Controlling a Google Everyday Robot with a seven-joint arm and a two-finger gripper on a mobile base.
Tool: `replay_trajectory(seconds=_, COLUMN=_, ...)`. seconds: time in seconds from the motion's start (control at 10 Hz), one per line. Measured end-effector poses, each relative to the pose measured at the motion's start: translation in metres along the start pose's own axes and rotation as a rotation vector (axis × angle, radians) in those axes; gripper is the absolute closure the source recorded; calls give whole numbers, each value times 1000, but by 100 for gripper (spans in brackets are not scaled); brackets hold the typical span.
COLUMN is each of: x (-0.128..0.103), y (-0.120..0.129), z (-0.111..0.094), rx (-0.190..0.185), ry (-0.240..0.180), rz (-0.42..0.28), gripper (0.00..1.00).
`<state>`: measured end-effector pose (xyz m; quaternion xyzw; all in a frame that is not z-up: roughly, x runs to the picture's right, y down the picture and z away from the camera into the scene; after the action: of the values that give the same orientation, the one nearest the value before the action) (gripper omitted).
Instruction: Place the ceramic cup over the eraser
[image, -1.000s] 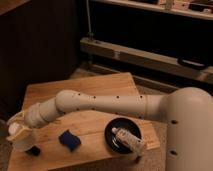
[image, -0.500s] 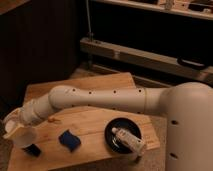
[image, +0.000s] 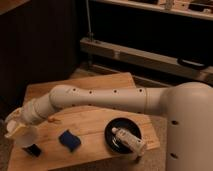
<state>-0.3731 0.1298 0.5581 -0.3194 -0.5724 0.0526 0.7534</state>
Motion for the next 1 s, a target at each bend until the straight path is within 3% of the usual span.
replay_trajectory(seconds=0.5, x=10, y=1, z=17, rx=-53, ry=-42, rz=33, gripper=100)
replay_trajectory(seconds=1.0, x=21, y=10, z=36, rx=-101, ry=-14, rz=4, gripper=100)
